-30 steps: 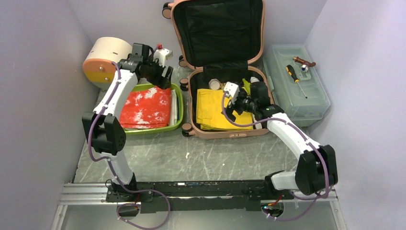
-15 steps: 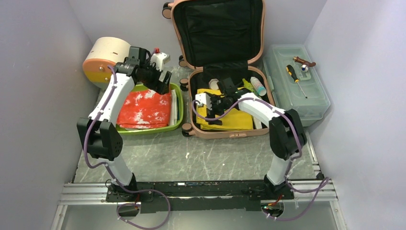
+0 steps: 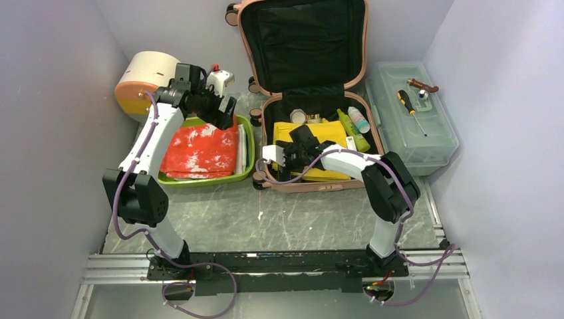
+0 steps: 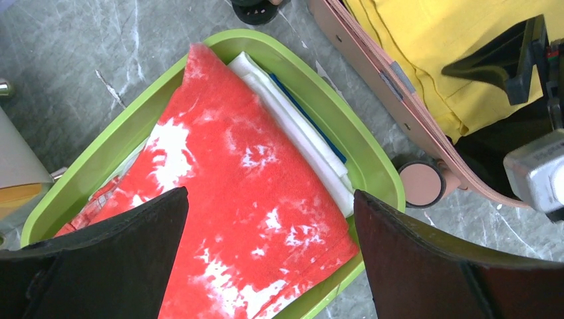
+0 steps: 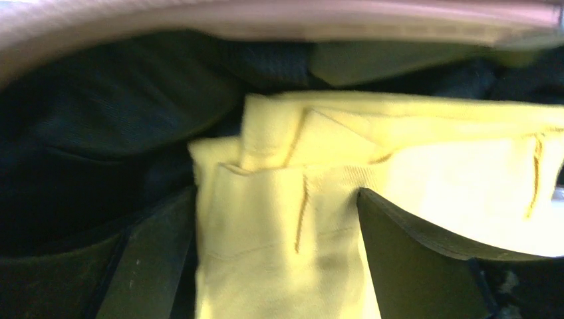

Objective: Open, take out, and arrange the luggage
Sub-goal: Pick up the clothes from the opened luggage, then pass from the right arm to the left

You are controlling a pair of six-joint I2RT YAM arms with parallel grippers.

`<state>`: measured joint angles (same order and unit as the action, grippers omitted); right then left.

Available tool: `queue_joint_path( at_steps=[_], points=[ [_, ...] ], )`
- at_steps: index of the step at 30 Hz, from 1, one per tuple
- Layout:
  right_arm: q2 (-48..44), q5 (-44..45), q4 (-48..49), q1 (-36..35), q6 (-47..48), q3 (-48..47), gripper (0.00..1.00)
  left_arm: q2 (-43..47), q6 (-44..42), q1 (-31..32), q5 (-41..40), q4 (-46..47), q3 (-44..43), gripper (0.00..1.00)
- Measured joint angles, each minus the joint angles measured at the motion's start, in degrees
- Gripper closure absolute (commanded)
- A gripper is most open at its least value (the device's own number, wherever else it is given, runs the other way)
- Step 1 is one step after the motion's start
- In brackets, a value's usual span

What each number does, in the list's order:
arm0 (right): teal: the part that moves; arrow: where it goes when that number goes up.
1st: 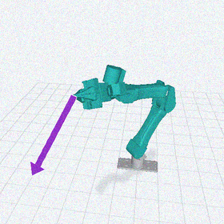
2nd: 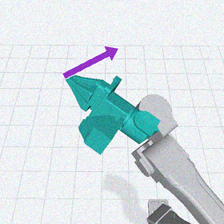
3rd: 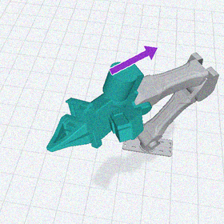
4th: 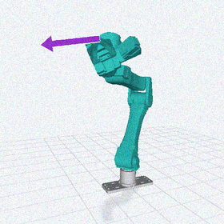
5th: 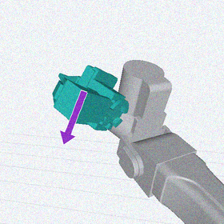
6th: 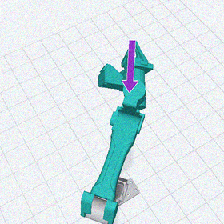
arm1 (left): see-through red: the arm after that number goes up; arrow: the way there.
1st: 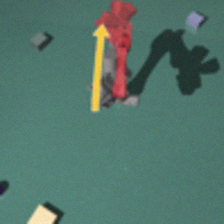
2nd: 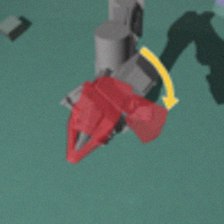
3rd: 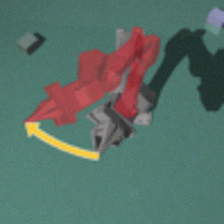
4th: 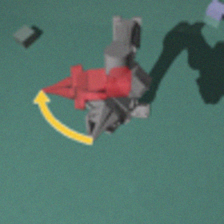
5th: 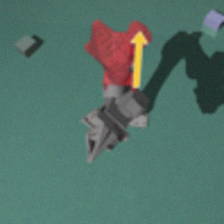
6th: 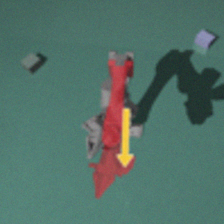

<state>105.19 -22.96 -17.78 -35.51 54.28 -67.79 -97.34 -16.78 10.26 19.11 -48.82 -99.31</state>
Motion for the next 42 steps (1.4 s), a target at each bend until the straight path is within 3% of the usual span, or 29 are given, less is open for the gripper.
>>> queue_joint_path(
  at_steps=[4, 8, 14, 28, 42],
  points=[
    [-0.7, 5.4, 8.0, 0.3, -1.5, 4.1, 0.43, 0.0, 0.1, 0.0, 0.1, 0.2, 0.2, 0.01],
    [-0.7, 7.6, 9.3, 0.1, -3.0, 4.1, 0.72, 0.0, 0.2, 0.0, 0.3, 0.1, 0.6, 0.01],
    [-1.5, 7.9, 9.7, 0.6, -4.7, 4.1, 1.0, 0.0, 0.9, 0.0, 1.2, 0.1, 0.6, 0.01],
    [-6.7, -4.5, 9.8, 9.5, -10.7, 3.8, 1.0, -0.5, 4.1, 0.1, 4.8, 0.6, -0.5, 0.01],
    [-6.0, -12.0, 10.1, 16.3, -19.3, 0.4, 1.0, -9.4, 14.3, 3.4, 14.8, 2.3, -8.5, 0.01]
  ],
)
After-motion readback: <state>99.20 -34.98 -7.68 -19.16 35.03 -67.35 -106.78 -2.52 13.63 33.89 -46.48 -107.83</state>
